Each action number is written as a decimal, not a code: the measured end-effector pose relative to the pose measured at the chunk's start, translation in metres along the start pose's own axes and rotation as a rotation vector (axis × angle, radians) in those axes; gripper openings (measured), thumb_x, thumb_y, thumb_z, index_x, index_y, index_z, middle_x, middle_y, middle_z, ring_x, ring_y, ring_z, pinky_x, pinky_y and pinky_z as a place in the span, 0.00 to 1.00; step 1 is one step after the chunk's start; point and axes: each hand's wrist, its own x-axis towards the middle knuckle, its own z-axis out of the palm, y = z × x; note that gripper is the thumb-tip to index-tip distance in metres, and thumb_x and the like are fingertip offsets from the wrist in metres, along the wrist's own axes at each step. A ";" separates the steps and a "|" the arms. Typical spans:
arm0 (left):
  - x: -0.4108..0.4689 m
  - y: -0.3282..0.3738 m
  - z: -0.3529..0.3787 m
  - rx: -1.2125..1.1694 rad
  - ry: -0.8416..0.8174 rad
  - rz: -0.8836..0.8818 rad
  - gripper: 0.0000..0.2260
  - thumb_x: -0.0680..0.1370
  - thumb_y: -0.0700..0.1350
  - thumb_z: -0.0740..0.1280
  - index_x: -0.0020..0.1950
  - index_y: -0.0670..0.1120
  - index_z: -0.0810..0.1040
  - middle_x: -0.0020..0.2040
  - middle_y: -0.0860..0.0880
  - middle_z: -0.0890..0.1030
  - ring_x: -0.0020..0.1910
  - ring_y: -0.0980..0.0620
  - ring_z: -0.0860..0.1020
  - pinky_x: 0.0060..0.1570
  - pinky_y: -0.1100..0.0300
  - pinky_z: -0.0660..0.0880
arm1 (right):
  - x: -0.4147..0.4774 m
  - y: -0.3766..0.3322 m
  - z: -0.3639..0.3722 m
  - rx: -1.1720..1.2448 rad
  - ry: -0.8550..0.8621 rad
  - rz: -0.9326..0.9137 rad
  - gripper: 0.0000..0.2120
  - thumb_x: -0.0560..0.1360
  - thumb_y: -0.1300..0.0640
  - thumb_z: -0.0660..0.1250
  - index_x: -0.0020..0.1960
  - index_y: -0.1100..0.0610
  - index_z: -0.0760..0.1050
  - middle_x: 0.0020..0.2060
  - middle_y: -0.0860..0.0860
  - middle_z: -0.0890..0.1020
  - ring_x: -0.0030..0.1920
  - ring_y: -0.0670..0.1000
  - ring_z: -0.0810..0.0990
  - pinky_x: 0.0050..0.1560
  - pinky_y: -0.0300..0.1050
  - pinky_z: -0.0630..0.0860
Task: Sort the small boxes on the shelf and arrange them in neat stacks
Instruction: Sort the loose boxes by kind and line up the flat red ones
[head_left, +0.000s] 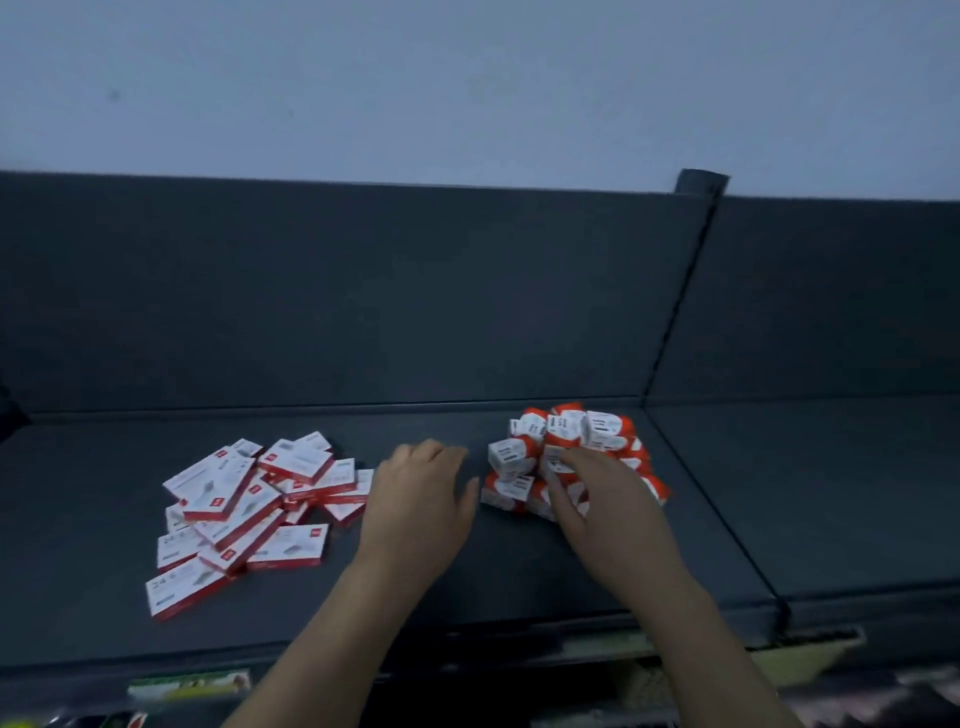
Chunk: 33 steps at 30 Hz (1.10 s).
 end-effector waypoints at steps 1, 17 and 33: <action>0.002 0.012 0.005 -0.007 -0.006 0.023 0.15 0.78 0.52 0.62 0.62 0.50 0.76 0.56 0.51 0.78 0.54 0.48 0.74 0.52 0.55 0.70 | -0.006 0.010 -0.009 -0.010 0.018 0.031 0.14 0.76 0.53 0.65 0.61 0.53 0.76 0.55 0.48 0.80 0.57 0.50 0.76 0.54 0.37 0.67; 0.039 0.271 0.115 -0.155 -0.136 0.271 0.18 0.79 0.52 0.61 0.67 0.49 0.73 0.61 0.51 0.78 0.57 0.48 0.74 0.57 0.56 0.69 | -0.081 0.237 -0.160 -0.156 0.122 0.281 0.20 0.78 0.50 0.62 0.67 0.56 0.72 0.62 0.49 0.77 0.64 0.47 0.73 0.69 0.42 0.65; 0.099 0.436 0.218 -0.185 -0.236 0.405 0.18 0.80 0.52 0.60 0.68 0.48 0.72 0.60 0.51 0.77 0.57 0.50 0.74 0.56 0.58 0.70 | -0.076 0.413 -0.231 -0.189 0.106 0.463 0.21 0.79 0.49 0.59 0.71 0.53 0.67 0.67 0.47 0.73 0.68 0.47 0.68 0.70 0.41 0.61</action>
